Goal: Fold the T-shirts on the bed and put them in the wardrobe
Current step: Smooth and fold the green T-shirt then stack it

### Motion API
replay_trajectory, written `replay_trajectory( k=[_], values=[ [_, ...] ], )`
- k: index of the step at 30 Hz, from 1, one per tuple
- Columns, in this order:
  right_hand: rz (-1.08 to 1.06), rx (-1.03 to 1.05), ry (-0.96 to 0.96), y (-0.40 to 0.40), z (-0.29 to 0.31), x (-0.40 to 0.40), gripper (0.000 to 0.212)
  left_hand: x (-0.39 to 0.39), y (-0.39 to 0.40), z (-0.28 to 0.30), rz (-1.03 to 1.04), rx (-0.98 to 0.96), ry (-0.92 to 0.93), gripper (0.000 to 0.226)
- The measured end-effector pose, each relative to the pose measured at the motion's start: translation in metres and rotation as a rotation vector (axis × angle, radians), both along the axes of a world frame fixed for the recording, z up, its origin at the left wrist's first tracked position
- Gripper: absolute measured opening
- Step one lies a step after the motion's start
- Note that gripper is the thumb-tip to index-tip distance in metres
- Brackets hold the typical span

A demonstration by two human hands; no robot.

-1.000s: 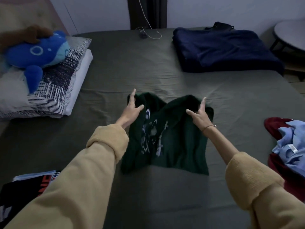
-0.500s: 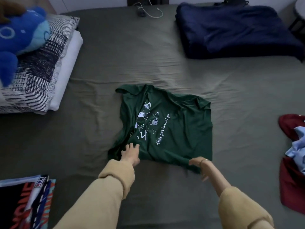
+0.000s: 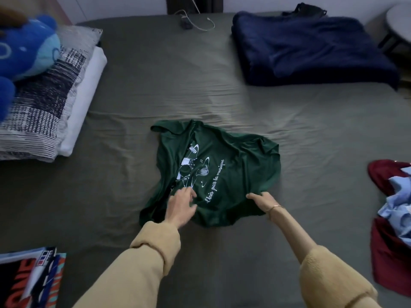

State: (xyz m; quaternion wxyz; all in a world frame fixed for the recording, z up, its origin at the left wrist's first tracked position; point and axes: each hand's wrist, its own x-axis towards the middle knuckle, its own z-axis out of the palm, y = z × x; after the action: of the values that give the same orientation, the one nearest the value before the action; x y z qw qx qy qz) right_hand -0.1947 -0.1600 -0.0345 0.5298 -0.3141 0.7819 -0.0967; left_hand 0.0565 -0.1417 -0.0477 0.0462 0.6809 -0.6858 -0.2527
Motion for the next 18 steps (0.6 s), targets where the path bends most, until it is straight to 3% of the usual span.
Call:
replay_trajectory(
  k=[3, 5, 6, 10, 13, 16, 18],
  values=[
    [0.031, -0.133, -0.153, -0.012, 0.038, 0.018, 0.039, -0.030, 0.010, 0.023, -0.094, 0.181, 0.366, 0.056],
    [0.054, -0.247, -0.152, -0.020, 0.059, 0.025, 0.044, -0.056, 0.009, 0.039, -0.100, 0.137, 0.417, 0.080],
    [0.086, -0.262, -0.141, -0.023, 0.069, 0.030, 0.044, -0.067, 0.006, 0.043, -0.076, 0.112, 0.412, 0.082],
    [0.050, -0.409, -0.058, -0.019, 0.120, 0.039, 0.051, -0.087, -0.004, 0.080, 0.054, -0.187, 0.243, 0.024],
    [-0.027, -0.644, -0.138, -0.012, 0.153, 0.039, 0.046, -0.079, -0.009, 0.114, 0.106, -0.304, 0.111, 0.022],
    [-0.090, -0.865, -0.182, -0.010, 0.175, 0.034, 0.026, -0.060, -0.011, 0.137, 0.135, -0.353, -0.020, 0.028],
    [-0.175, -0.980, -0.189, -0.007, 0.200, 0.030, 0.029, -0.043, -0.008, 0.150, 0.206, -0.374, -0.044, 0.029]
  ],
)
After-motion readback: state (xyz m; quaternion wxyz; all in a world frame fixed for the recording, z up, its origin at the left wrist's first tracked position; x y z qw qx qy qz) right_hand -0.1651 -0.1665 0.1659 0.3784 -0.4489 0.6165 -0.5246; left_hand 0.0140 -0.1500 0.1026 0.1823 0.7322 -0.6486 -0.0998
